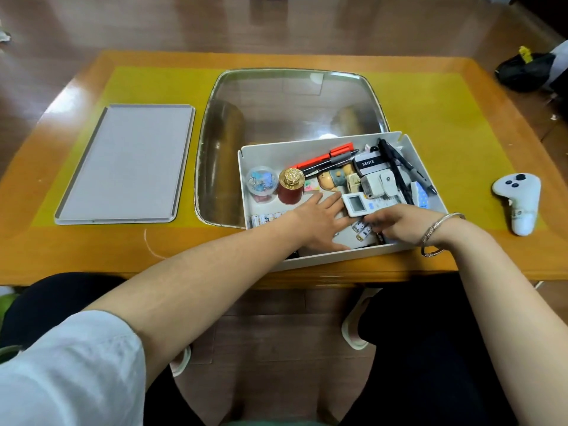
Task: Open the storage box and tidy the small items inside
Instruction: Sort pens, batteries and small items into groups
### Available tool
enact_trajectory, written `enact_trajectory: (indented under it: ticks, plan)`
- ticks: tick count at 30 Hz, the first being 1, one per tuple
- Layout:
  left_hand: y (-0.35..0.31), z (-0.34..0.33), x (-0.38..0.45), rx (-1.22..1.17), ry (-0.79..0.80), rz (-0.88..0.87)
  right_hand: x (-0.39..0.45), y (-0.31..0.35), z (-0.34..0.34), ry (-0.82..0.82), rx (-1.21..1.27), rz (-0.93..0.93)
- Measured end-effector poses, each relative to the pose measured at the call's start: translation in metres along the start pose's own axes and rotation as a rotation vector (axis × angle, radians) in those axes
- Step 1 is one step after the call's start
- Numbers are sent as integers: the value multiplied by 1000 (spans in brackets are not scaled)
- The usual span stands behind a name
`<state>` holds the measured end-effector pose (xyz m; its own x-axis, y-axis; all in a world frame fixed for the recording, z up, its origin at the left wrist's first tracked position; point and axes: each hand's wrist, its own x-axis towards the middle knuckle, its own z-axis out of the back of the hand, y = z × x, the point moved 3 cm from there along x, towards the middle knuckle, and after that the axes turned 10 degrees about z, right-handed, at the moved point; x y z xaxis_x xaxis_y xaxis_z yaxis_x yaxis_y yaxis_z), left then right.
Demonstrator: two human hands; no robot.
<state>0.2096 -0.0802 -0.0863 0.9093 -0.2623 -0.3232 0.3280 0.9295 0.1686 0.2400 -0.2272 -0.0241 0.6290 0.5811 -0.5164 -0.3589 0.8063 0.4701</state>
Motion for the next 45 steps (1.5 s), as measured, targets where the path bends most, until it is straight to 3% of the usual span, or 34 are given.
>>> enact_trajectory:
  ticks: [5,14,18,22,27,33,38,45]
  plan:
    - [3,3,-6,-1,30,20,3,5,0,-1,-128,-20]
    - [11,6,-31,-69,65,-6,11,29,-2,239,-416,-88]
    - [13,5,-33,-109,25,7,14,25,-3,211,-181,-25]
    - [10,5,-31,-107,-18,53,19,18,-3,146,-134,-11]
    - [9,3,-31,-83,-99,78,25,24,-6,202,-309,-22]
    - [22,1,-36,-179,-82,106,34,39,-20,109,-484,102]
    - [28,2,-43,-307,-76,114,39,50,-25,162,-673,198]
    - [35,6,-49,-388,-108,144,43,46,-27,126,-663,232]
